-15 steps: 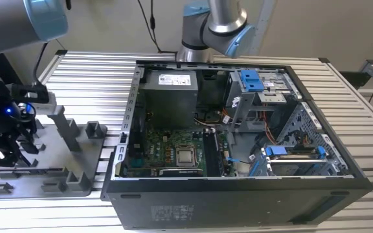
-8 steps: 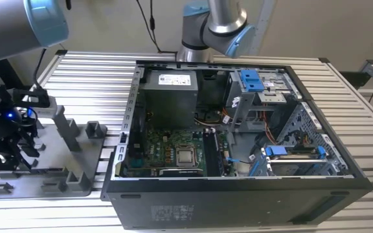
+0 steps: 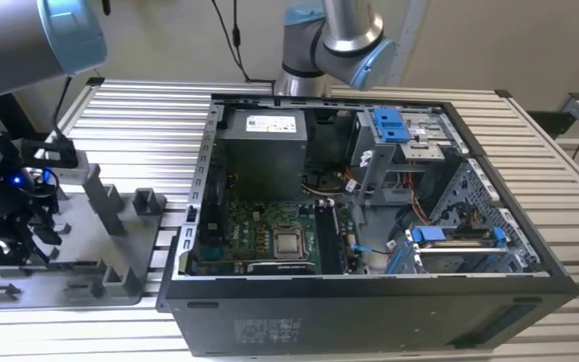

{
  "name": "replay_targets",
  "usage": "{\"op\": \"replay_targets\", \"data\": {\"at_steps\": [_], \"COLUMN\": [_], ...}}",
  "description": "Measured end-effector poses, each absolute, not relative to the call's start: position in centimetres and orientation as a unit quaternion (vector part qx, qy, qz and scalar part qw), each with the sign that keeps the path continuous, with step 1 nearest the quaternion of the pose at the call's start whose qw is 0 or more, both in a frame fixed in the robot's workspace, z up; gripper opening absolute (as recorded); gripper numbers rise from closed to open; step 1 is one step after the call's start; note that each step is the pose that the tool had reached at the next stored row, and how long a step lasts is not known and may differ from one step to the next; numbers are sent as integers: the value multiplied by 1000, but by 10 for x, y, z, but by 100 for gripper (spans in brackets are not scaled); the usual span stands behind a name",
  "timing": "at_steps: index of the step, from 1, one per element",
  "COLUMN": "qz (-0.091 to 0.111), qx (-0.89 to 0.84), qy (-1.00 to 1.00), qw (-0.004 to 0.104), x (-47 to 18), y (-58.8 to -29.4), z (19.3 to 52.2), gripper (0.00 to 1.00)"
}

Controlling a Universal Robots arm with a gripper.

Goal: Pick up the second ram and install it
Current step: 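Pick up the second ram and move it above second insertion slot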

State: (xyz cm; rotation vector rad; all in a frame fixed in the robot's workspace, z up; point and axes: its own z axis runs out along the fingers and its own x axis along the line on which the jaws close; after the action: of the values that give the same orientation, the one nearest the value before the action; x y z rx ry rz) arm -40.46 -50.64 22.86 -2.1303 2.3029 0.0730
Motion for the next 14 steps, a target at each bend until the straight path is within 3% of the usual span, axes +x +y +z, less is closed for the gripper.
{"op": "replay_targets", "data": {"at_steps": [14], "qz": [23], "qx": [-679], "qy": [733], "qw": [1], "x": [-405], "y": [-506], "z": [220], "gripper": [38]}}
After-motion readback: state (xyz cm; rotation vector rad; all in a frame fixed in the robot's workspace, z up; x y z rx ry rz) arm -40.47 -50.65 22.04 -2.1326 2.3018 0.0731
